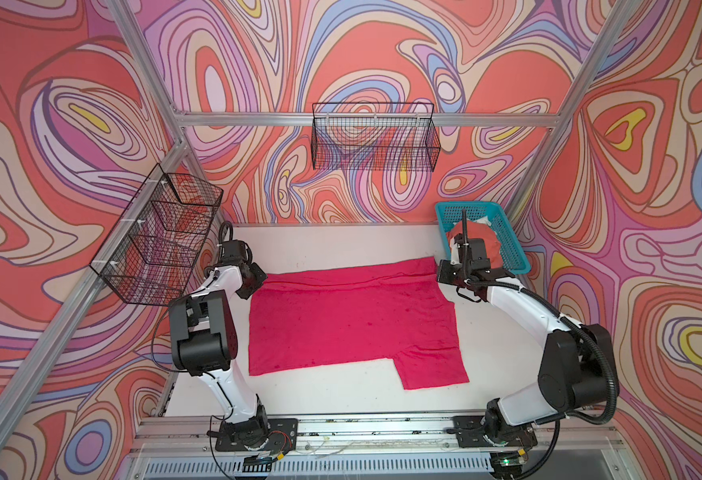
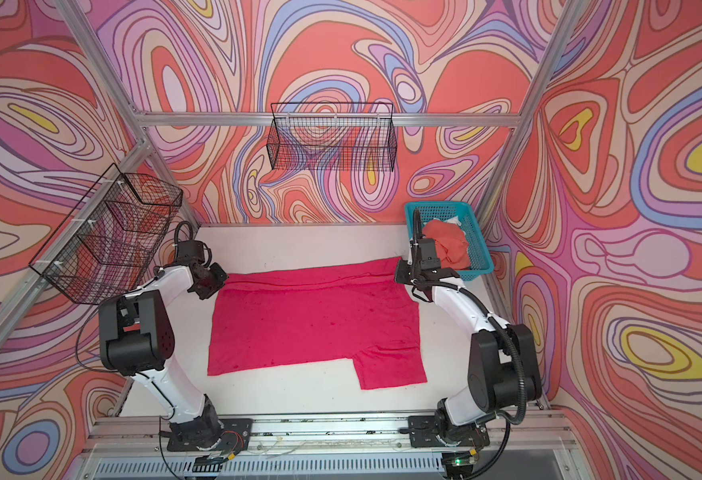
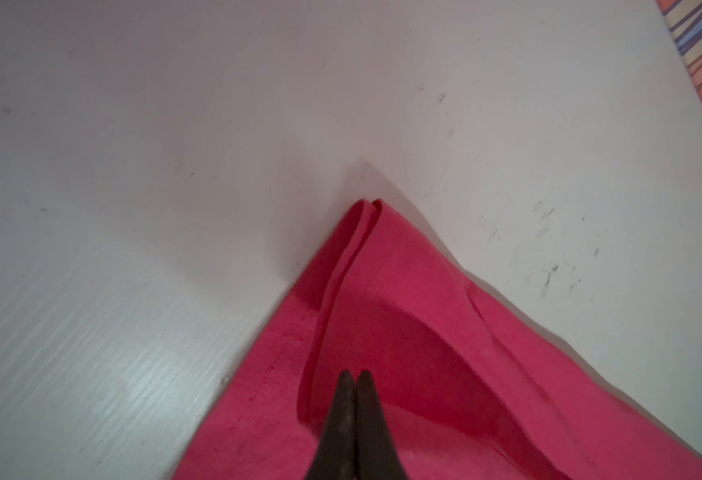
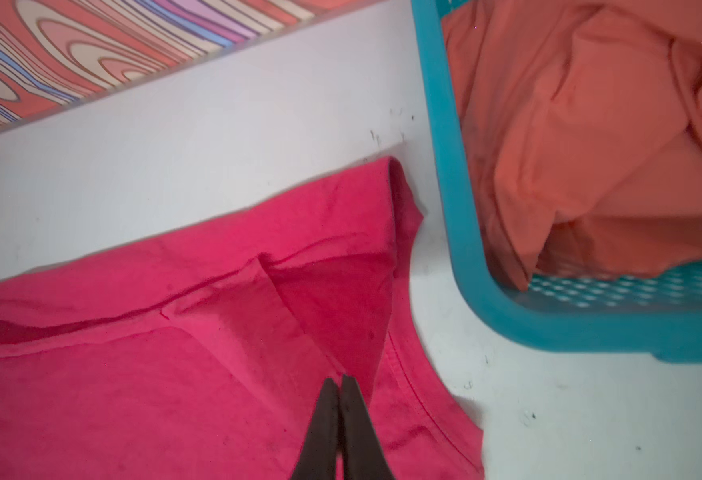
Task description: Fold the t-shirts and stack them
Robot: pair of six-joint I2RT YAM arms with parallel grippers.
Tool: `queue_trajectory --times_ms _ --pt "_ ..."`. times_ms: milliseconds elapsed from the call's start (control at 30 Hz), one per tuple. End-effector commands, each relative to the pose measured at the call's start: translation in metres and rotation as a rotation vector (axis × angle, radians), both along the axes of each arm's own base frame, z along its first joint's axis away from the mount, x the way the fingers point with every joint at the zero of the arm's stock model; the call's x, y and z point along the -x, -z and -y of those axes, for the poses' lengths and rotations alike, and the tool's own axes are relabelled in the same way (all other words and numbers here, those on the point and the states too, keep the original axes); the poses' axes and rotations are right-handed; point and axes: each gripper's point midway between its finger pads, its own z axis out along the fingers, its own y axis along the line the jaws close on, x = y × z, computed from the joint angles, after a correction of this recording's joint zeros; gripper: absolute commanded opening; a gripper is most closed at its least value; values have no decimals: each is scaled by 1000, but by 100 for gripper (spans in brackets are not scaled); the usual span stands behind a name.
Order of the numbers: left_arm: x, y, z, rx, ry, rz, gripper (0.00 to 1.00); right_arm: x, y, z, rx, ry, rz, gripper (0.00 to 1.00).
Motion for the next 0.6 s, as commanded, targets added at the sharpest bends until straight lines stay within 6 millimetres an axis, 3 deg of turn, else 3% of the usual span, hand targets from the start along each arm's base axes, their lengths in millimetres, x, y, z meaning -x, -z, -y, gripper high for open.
queue_trajectory --times_ms 0,433,567 --pt "12 0 -5 -27 -17 -24 0 5 3 0 -4 14 12 0" --pt "23 -8 -12 -78 -40 -30 0 13 8 5 15 22 1 0" --pt "29 0 -10 -70 -33 -65 0 17 16 6 26 21 -17 0"
